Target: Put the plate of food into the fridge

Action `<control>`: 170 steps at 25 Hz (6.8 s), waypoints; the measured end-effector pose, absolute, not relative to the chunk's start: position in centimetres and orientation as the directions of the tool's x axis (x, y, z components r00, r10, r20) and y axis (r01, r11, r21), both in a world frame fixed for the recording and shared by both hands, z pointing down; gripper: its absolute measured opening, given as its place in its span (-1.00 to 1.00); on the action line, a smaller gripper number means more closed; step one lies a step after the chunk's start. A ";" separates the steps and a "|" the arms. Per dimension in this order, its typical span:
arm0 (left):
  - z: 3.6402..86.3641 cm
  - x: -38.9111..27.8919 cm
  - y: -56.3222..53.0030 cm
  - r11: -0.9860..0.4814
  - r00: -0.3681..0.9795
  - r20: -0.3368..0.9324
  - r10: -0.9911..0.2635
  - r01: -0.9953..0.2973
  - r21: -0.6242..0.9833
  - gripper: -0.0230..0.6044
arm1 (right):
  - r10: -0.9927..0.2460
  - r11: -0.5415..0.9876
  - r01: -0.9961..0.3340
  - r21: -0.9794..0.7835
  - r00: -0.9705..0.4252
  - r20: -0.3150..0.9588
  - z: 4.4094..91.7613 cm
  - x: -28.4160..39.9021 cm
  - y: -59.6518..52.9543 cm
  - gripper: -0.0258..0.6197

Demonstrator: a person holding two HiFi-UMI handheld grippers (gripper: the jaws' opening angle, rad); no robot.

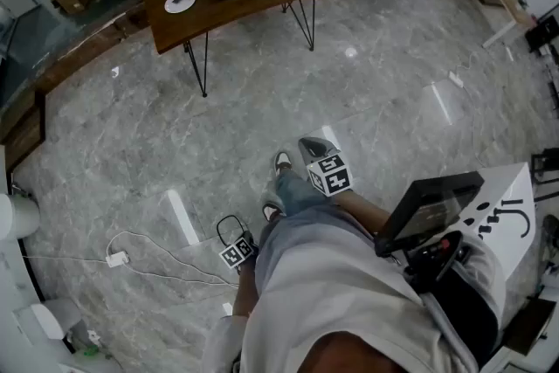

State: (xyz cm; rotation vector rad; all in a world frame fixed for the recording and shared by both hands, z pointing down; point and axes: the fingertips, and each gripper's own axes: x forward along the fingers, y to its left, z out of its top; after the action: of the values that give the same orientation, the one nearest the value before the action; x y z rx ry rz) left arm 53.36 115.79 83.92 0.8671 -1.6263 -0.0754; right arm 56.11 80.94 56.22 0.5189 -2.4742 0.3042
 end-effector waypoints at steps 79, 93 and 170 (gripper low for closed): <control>45.3 -10.5 52.9 -0.124 0.166 0.164 -0.972 -0.963 0.240 -0.86 | -0.162 0.907 -0.301 -0.293 -0.894 0.417 50.5 -5.6 51.9 -0.86; 45.3 -27.9 61.4 0.032 0.009 0.206 -0.979 -0.980 0.195 -0.86 | -0.140 0.915 -0.231 -0.330 -0.951 0.276 47.5 -23.2 61.1 -0.86; 60.4 -60.3 3.8 0.102 0.007 0.561 -0.828 -0.981 0.163 -0.86 | -0.173 0.761 -0.478 -0.439 -0.801 0.573 64.3 -48.2 0.2 -0.84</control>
State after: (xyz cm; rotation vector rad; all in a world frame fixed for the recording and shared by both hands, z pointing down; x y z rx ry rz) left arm -60.27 3.81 60.40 1.7629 -1.8583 0.3787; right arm -48.15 0.18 64.27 0.4888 -2.4446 0.7997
